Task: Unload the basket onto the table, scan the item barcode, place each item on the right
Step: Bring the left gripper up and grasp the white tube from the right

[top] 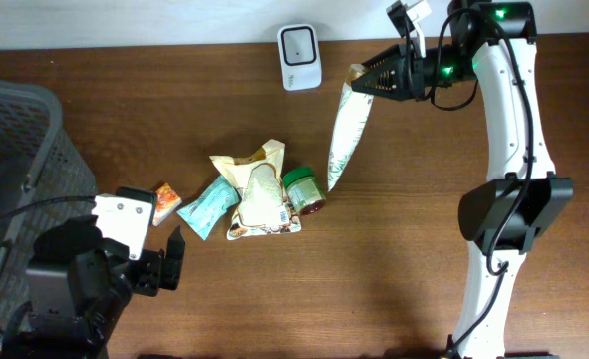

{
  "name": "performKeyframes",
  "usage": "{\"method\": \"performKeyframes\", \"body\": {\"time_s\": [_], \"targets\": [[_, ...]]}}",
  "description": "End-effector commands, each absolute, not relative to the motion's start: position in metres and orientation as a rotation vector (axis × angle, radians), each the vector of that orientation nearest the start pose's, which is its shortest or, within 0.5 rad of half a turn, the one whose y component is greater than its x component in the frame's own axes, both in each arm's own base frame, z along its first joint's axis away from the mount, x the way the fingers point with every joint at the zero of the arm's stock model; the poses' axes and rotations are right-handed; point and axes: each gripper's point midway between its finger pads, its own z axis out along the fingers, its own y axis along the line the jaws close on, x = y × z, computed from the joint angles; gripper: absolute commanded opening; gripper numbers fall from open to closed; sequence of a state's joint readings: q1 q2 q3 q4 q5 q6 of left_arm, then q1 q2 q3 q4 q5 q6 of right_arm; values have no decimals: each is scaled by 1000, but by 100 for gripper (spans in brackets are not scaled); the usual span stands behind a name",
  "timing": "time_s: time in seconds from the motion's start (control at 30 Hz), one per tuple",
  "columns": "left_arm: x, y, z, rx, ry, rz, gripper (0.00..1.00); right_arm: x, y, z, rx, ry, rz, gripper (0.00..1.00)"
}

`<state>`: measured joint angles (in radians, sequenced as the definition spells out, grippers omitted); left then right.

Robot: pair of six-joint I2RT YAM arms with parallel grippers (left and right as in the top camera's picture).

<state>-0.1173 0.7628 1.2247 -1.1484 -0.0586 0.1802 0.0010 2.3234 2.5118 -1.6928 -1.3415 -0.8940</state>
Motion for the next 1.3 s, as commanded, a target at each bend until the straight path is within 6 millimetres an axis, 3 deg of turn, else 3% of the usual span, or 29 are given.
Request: {"method": "performKeyframes", "body": {"time_s": [0.0, 0.23, 0.37, 0.43, 0.47, 0.57, 0.63, 0.7, 0.73, 0.8, 1.0, 1.13, 1.27], "targets": [[211, -16, 305, 324, 2225, 101, 99, 426, 173, 335, -947, 1745, 1507, 4], [212, -18, 307, 328, 2214, 85, 99, 420, 188, 335, -976, 1744, 1533, 4], [212, -75, 320, 500, 2118, -274, 99, 418, 190, 339, -970, 1720, 1556, 4], [235, -124, 332, 605, 1996, -610, 99, 418, 190, 352, -956, 1631, 1598, 4], [249, -137, 331, 603, 1970, -721, 99, 418, 191, 357, -956, 1598, 1607, 4], [306, -177, 293, 665, 1943, -1078, 99, 420, 191, 357, -970, 1583, 1594, 4], [334, -189, 249, 682, 1997, -1208, 99, 421, 191, 357, -983, 1568, 1579, 4], [344, -207, 198, 803, 2034, -1218, 99, 422, 191, 357, -993, 1557, 1568, 4], [343, -217, 190, 843, 2030, -1216, 99, 423, 191, 357, -994, 1556, 1567, 4], [338, -235, 193, 978, 1928, -1182, 99, 422, 191, 357, -993, 1556, 1568, 4], [346, -251, 222, 1080, 1681, -1174, 99, 420, 197, 357, -1002, 1558, 1582, 4], [337, -263, 208, 1191, 1489, -1402, 99, 412, 212, 357, -1034, 1547, 1605, 4], [344, -266, 192, 1201, 1466, -1412, 99, 409, 219, 357, -1050, 1543, 1618, 4]]}}
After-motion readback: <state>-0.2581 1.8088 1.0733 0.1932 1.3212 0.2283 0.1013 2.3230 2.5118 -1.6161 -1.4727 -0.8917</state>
